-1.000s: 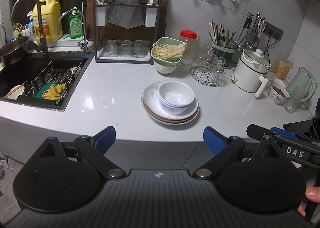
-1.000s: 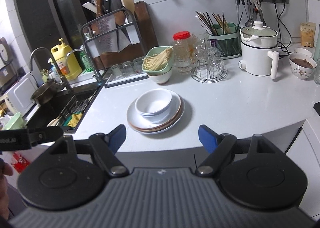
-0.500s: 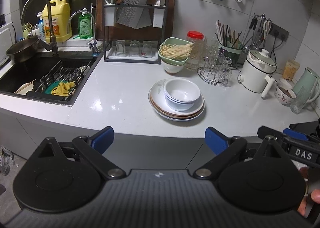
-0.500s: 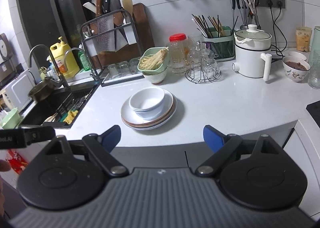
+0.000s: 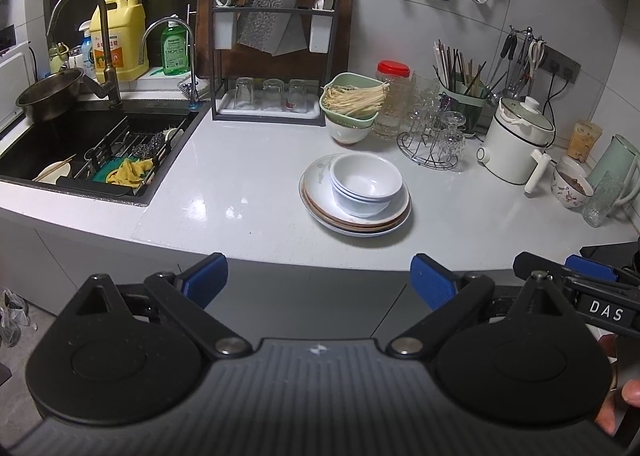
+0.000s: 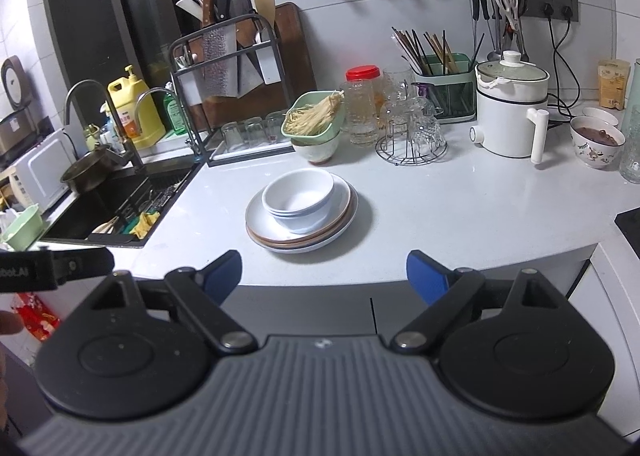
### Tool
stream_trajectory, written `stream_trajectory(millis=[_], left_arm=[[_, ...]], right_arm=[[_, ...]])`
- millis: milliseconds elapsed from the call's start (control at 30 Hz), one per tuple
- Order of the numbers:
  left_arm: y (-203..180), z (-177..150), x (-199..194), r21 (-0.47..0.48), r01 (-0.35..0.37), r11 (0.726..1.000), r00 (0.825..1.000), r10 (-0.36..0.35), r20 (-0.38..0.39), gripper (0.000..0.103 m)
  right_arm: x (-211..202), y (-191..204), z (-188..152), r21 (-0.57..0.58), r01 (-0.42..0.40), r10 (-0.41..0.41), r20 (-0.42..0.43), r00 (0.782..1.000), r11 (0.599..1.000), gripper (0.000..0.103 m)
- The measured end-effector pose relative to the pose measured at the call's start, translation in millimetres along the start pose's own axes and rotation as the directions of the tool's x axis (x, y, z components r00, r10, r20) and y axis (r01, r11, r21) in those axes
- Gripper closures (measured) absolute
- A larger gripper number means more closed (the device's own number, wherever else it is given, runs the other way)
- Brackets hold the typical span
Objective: Organize plates and bowls
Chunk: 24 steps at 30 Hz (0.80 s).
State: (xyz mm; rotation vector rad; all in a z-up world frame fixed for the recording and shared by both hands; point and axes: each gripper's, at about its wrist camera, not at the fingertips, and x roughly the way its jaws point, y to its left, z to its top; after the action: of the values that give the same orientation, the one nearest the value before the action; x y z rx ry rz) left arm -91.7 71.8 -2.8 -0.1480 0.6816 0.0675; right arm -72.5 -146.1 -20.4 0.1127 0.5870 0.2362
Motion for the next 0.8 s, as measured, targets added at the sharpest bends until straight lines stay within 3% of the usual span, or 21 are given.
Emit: stream_trajectory(millis=[800], left_arm=[[8.8, -2.8, -11.7, 0.006, -0.02, 1.0, 1.0, 0.02, 0.021, 0.003]], right_arm=[[-5.4, 6.3, 1.0, -0.002, 0.0, 0.0, 0.0, 1.0, 1.0, 0.012]])
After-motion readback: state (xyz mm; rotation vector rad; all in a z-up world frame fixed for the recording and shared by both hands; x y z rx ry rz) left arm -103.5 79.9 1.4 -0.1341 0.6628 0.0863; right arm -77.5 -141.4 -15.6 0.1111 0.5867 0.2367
